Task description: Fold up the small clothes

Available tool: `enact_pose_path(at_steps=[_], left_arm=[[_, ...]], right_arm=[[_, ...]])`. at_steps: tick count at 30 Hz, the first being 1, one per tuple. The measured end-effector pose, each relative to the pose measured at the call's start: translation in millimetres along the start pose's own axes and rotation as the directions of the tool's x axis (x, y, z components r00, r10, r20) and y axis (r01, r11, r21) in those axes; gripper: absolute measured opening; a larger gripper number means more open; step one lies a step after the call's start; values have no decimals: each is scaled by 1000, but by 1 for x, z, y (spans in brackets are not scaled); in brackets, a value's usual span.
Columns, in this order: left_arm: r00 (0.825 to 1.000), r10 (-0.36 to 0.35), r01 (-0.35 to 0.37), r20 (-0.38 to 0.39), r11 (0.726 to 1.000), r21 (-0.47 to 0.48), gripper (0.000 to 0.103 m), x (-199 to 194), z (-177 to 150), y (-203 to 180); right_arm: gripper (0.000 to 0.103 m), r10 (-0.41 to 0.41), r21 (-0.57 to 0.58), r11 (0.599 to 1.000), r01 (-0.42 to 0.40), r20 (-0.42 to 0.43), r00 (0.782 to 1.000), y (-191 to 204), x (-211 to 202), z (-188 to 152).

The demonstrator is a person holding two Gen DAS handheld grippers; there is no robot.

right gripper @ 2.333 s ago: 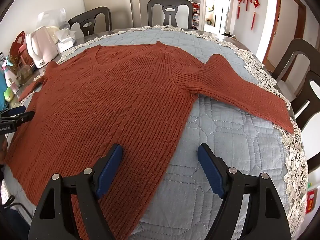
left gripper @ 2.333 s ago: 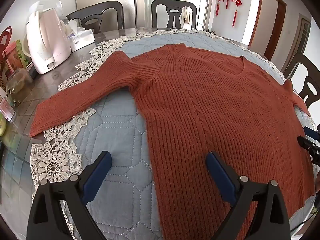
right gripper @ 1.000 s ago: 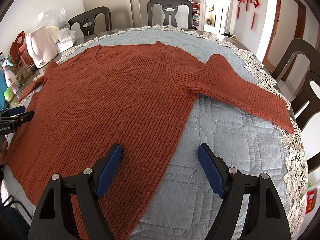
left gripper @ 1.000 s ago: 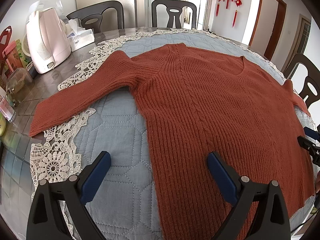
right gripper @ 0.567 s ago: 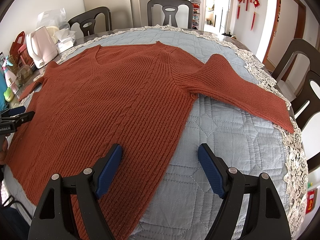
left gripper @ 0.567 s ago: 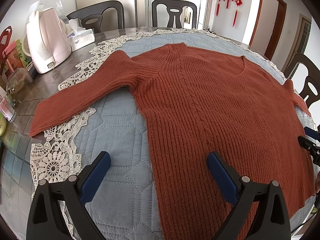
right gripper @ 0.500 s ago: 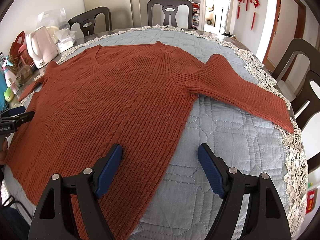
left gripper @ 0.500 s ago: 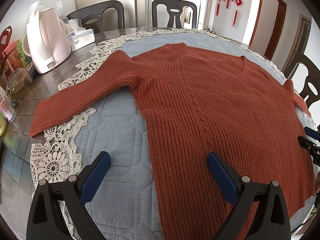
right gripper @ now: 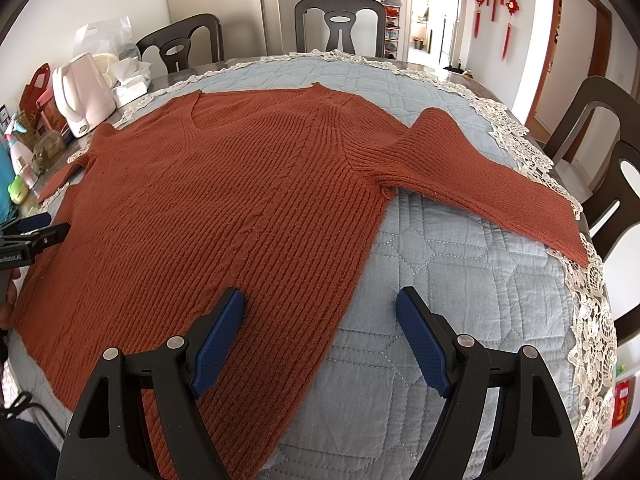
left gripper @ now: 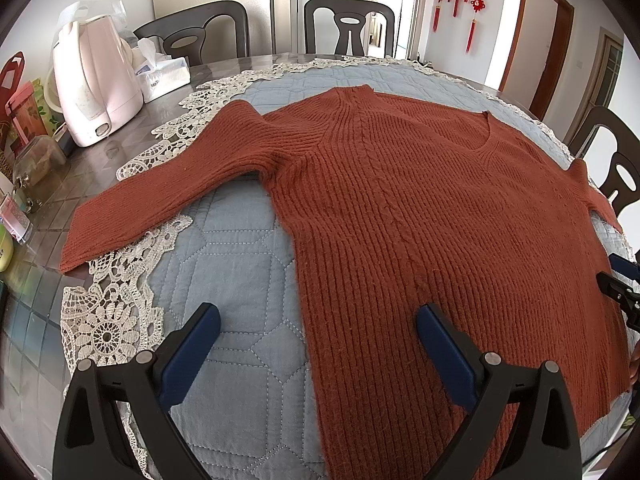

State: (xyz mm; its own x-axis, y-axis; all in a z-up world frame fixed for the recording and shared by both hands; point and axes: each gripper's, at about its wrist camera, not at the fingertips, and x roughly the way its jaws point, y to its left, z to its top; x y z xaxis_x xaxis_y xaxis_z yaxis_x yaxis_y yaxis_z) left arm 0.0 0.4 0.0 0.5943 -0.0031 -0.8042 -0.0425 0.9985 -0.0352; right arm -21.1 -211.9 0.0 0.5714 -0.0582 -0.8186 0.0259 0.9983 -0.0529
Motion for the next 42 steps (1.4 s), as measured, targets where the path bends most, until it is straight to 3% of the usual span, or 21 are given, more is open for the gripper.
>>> enact_pose_path(at_steps=[42], left_arm=[[1000,2,-2,-1,1000,2,101,3,-4,3]], right_arm=[[78,1,1,1000,-1,0,1000,1,0,0]])
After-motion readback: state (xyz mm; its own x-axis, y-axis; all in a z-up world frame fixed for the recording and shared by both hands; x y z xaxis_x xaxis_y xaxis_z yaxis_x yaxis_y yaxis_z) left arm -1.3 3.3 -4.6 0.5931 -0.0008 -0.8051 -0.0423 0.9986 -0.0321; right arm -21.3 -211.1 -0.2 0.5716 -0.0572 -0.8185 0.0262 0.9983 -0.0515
